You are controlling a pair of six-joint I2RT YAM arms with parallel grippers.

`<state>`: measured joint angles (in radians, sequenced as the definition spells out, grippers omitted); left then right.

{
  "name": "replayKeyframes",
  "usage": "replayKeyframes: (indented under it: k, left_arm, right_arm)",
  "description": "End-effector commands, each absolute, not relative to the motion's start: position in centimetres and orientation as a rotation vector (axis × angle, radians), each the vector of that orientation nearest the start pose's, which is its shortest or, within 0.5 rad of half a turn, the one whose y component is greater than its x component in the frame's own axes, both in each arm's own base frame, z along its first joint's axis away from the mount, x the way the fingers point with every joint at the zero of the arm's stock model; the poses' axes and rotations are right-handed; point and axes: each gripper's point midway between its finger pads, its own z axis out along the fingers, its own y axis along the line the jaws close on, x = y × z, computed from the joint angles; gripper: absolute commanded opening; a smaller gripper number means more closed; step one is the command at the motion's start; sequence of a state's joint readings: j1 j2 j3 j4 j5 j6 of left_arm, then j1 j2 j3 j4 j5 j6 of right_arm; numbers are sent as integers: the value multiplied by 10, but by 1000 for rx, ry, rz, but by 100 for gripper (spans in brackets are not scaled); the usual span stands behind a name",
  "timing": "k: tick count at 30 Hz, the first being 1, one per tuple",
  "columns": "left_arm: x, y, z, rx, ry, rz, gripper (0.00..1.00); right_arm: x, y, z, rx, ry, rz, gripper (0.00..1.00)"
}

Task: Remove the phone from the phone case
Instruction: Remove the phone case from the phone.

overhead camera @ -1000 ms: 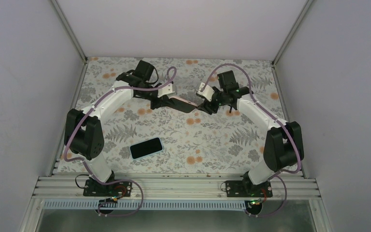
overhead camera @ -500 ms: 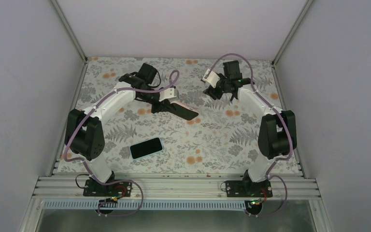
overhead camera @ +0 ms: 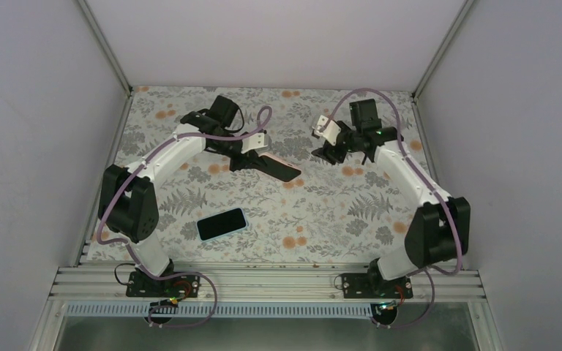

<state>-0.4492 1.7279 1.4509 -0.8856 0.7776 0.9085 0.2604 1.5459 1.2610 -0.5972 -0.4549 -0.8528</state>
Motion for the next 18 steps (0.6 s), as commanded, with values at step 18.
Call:
replayKeyframes:
  k: [18]
  left_arm:
    - [306,-288,207,1669,1673,-875,2]
  right_arm:
    - [322,216,167,-1519,1875,523,62]
